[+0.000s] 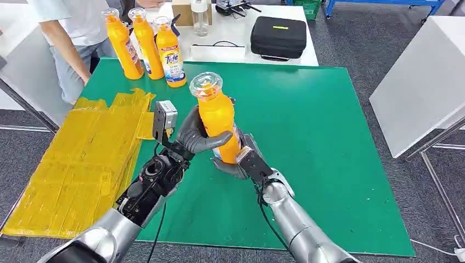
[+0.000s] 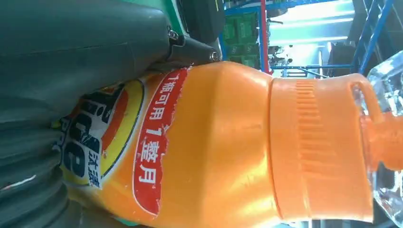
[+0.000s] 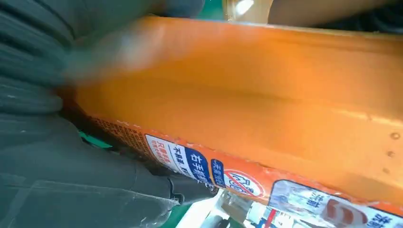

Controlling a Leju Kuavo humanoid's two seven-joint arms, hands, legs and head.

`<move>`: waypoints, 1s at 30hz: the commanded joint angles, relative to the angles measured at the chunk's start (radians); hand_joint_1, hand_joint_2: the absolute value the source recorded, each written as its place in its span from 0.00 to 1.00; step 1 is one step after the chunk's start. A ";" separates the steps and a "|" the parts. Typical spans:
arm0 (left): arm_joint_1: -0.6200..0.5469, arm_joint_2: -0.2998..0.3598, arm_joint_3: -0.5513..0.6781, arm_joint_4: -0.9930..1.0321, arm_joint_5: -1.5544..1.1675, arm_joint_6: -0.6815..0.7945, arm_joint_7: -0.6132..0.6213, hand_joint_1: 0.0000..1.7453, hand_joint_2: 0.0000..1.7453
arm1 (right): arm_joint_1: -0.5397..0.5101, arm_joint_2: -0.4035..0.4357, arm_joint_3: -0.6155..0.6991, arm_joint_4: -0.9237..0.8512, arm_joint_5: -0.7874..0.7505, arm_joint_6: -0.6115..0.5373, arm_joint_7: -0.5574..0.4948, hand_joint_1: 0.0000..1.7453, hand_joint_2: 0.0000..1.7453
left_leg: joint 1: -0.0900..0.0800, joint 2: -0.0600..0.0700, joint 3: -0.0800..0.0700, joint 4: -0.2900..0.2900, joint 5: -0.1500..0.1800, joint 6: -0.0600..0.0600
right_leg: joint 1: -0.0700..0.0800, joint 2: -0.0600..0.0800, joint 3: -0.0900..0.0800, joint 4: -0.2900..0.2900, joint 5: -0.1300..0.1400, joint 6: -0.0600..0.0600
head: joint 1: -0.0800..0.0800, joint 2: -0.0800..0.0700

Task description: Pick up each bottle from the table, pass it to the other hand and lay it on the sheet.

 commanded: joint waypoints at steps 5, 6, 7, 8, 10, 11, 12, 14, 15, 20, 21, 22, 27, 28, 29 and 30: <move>-0.024 -0.017 -0.002 0.037 -0.006 0.022 0.008 1.00 1.00 | -0.031 -0.004 0.094 0.013 -0.002 0.014 -0.006 1.00 1.00 | 0.001 0.000 0.004 0.001 -0.002 -0.002 | 0.001 -0.001 0.004 0.000 -0.002 -0.002 | 0.000 0.000; -0.024 -0.017 -0.002 0.037 -0.006 0.022 0.008 1.00 1.00 | -0.031 -0.004 0.094 0.013 -0.002 0.014 -0.006 1.00 1.00 | 0.001 0.000 0.003 0.000 -0.002 -0.001 | 0.001 -0.001 0.003 0.000 -0.001 -0.002 | 0.000 0.000; -0.024 -0.017 -0.002 0.037 -0.006 0.022 0.008 1.00 1.00 | -0.031 -0.004 0.094 0.013 -0.002 0.014 -0.006 1.00 1.00 | 0.001 0.000 0.006 0.001 -0.004 -0.002 | 0.002 -0.001 0.006 0.001 -0.003 -0.003 | 0.000 0.000; -0.022 -0.017 0.000 0.035 -0.007 0.027 0.009 1.00 1.00 | -0.029 -0.004 0.093 0.008 -0.002 0.014 -0.006 1.00 1.00 | 0.001 0.000 0.005 0.001 -0.003 -0.002 | 0.001 -0.001 0.004 0.001 -0.003 -0.002 | 0.000 0.000; -0.022 -0.017 0.006 0.033 -0.004 0.035 0.013 1.00 1.00 | -0.025 -0.007 0.090 -0.003 -0.004 0.017 -0.006 1.00 1.00 | 0.001 0.000 0.005 0.001 -0.003 -0.002 | 0.001 -0.001 0.005 0.001 -0.003 -0.003 | 0.000 0.000; -0.023 -0.018 0.010 0.032 0.000 0.036 0.015 1.00 1.00 | -0.021 -0.009 0.086 -0.012 -0.007 0.025 -0.006 1.00 1.00 | 0.002 0.000 0.007 0.002 -0.005 -0.003 | 0.002 -0.002 0.007 0.002 -0.004 -0.003 | 0.000 0.000; -0.024 -0.018 0.012 0.032 0.003 0.038 0.017 1.00 1.00 | -0.018 -0.011 0.083 -0.020 -0.005 0.028 -0.006 1.00 1.00 | 0.001 0.000 0.005 0.001 -0.003 -0.002 | 0.001 -0.001 0.005 0.001 -0.003 -0.002 | 0.000 0.000; -0.026 -0.018 0.020 0.031 0.010 0.043 0.018 1.00 1.00 | -0.006 -0.018 0.078 -0.053 0.002 0.031 -0.006 1.00 1.00 | 0.001 0.000 0.004 0.001 -0.003 -0.002 | 0.001 -0.002 0.004 0.001 -0.003 -0.002 | 0.000 0.000; -0.026 -0.018 0.024 0.030 0.014 0.046 0.018 1.00 1.00 | -0.002 -0.020 0.076 -0.064 0.007 0.033 -0.004 1.00 1.00 | 0.001 0.000 0.006 0.002 -0.004 -0.003 | 0.002 -0.002 0.006 0.001 -0.004 -0.003 | 0.000 0.000; -0.017 -0.003 0.060 0.012 0.019 0.079 0.013 1.00 1.00 | 0.025 -0.034 0.051 -0.159 0.009 0.009 0.021 0.00 1.00 | 0.001 0.000 0.003 0.001 -0.002 -0.002 | 0.001 -0.001 0.003 0.000 -0.002 -0.002 | 0.000 0.000; -0.015 0.000 0.066 0.009 0.014 0.092 0.008 1.00 1.00 | 0.032 -0.036 0.048 -0.179 0.007 0.007 0.023 0.00 1.00 | 0.001 0.000 0.006 0.001 -0.004 -0.003 | 0.002 -0.001 0.006 0.001 -0.003 -0.003 | 0.000 0.000; -0.009 0.009 0.080 0.001 -0.003 0.128 -0.001 1.00 1.00 | 0.059 -0.049 0.039 -0.258 -0.012 0.017 0.055 0.00 1.00 | 0.001 0.000 0.007 0.002 -0.005 -0.003 | 0.002 -0.001 0.007 0.001 -0.004 -0.003 | -0.001 0.000; -0.011 0.027 0.187 0.029 -0.076 0.288 -0.040 1.00 1.00 | 0.126 -0.105 0.017 -0.467 -0.101 0.016 0.199 0.00 1.00 | 0.001 0.001 0.005 0.001 -0.003 -0.002 | 0.001 0.000 0.005 0.001 -0.003 -0.002 | 0.000 0.000; -0.011 0.035 0.200 0.036 -0.068 0.281 -0.038 1.00 1.00 | 0.130 -0.112 0.012 -0.479 -0.112 0.014 0.206 0.00 1.00 | 0.001 0.001 0.007 0.002 -0.005 -0.003 | 0.001 0.000 0.007 0.001 -0.004 -0.003 | 0.000 0.000; -0.010 0.039 0.202 0.038 -0.066 0.276 -0.039 1.00 1.00 | 0.130 -0.115 0.012 -0.482 -0.114 0.015 0.207 0.00 1.00 | 0.001 0.001 0.005 0.001 -0.003 -0.002 | 0.001 0.000 0.005 0.000 -0.002 -0.002 | 0.000 0.000; -0.010 0.040 0.204 0.041 -0.064 0.273 -0.041 1.00 1.00 | 0.131 -0.117 0.012 -0.485 -0.115 0.016 0.207 0.00 1.00 | 0.001 0.001 0.007 0.001 -0.004 -0.003 | 0.002 -0.001 0.006 0.001 -0.003 -0.003 | 0.000 0.000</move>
